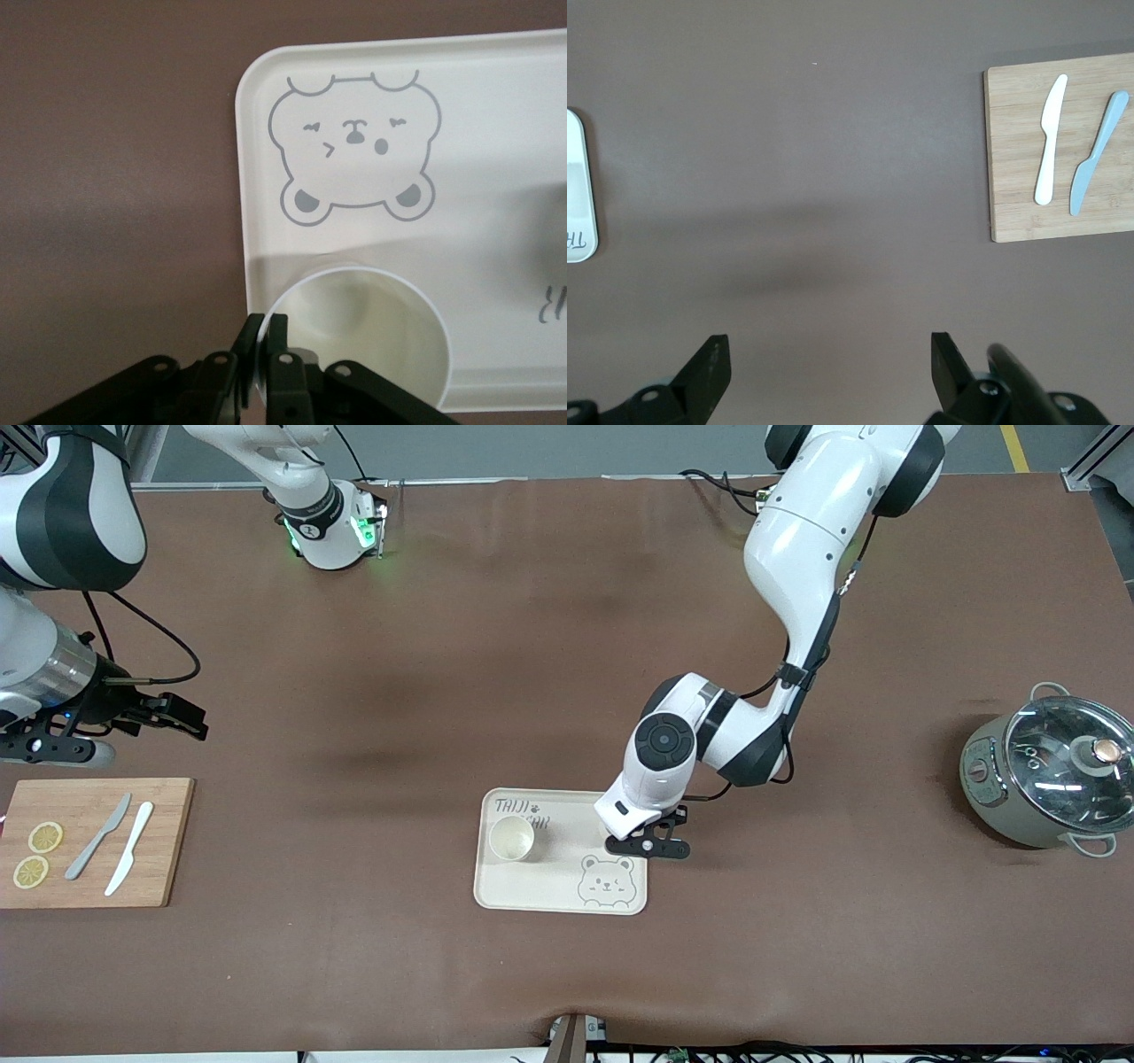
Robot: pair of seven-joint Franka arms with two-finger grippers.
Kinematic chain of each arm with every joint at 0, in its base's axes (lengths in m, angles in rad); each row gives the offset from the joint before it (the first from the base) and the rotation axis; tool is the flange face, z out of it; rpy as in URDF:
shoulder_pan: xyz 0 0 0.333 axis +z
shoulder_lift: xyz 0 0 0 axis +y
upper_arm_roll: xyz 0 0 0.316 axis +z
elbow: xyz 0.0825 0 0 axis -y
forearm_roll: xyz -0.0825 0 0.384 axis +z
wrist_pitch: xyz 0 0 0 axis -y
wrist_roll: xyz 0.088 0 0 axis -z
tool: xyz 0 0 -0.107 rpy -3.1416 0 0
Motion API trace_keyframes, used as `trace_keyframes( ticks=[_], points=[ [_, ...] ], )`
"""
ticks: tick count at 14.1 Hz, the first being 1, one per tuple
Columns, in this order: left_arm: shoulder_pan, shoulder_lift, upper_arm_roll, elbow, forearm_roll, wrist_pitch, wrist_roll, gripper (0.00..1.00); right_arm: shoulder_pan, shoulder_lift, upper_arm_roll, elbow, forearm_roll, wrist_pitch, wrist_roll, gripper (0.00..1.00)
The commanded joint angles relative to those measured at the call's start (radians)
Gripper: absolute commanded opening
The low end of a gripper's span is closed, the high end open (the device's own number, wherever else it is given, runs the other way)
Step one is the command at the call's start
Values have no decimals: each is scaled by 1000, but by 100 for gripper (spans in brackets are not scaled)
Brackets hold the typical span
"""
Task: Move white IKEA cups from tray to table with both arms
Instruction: 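Close the left gripper on the white cup's rim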
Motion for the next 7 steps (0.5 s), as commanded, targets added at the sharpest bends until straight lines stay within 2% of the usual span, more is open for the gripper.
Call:
trace_keyframes(
  ticks=[1, 7],
  points=[
    [-4, -32, 10, -45, -9, 7, -17, 0, 6, -20, 0, -22, -18, 7, 21, 100],
    [-4, -47, 10, -46, -9, 2, -34, 0, 7, -20, 0, -22, -18, 9, 21, 100]
  ],
)
